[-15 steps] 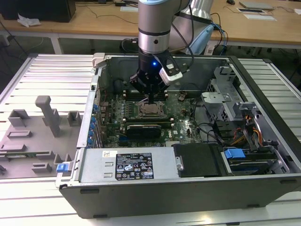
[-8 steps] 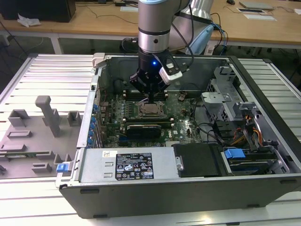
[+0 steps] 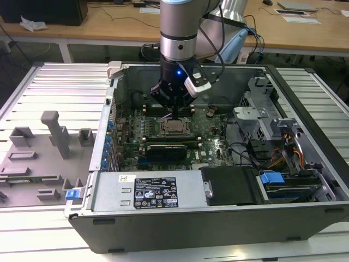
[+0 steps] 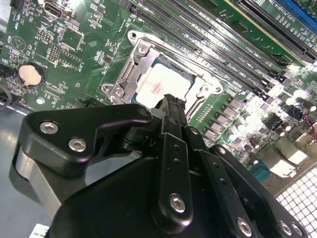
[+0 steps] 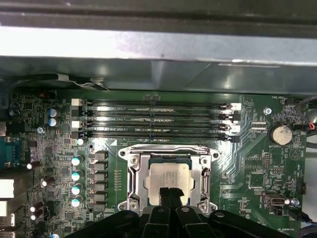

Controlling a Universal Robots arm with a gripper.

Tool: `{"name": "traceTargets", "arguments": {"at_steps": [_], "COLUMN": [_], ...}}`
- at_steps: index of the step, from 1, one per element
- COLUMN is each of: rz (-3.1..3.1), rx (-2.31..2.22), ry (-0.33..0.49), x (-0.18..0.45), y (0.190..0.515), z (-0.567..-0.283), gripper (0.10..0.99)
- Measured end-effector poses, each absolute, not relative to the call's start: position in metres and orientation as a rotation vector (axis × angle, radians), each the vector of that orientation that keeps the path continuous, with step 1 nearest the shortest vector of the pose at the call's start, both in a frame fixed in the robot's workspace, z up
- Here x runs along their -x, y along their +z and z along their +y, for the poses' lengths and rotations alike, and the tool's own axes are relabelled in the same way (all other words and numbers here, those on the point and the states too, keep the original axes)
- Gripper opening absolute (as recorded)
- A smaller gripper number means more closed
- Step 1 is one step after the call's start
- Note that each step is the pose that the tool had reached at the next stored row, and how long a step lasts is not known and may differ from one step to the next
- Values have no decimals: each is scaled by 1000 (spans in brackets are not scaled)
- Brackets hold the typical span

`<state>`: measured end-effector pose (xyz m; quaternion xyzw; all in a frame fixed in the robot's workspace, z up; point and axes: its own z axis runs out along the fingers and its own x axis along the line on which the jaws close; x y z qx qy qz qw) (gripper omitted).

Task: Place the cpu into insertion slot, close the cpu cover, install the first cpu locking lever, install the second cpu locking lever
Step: 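Install the first cpu locking lever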

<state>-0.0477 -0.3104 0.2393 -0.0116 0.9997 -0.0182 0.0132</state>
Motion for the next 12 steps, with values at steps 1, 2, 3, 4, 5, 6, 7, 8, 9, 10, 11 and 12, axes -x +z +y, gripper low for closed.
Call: {"name": "traceTargets", "arguments": {"at_steps": [1, 2, 3, 4, 5, 6, 7, 8, 9, 10, 11, 12], "rz": [3115, 3114, 3114, 3114, 3114, 3114, 3114, 3114, 3112, 3109, 3104, 3099], "rx": [36, 36, 36, 36, 36, 36, 36, 36, 36, 36, 36, 36], "ry": [-57, -57, -56, -56, -57, -57, -56, -53, -49, -43, -35, -27], "x": [48, 48, 48, 48, 48, 48, 48, 48, 48, 48, 48, 48], "y": [239, 239, 239, 239, 239, 239, 239, 239, 239, 238, 238, 238], "z": [-310, -310, -310, -309, -308, -307, -306, -304, -303, -302, -301, -300], "gripper": [106, 106, 106, 106, 106, 106, 106, 106, 106, 106, 106, 106]}}
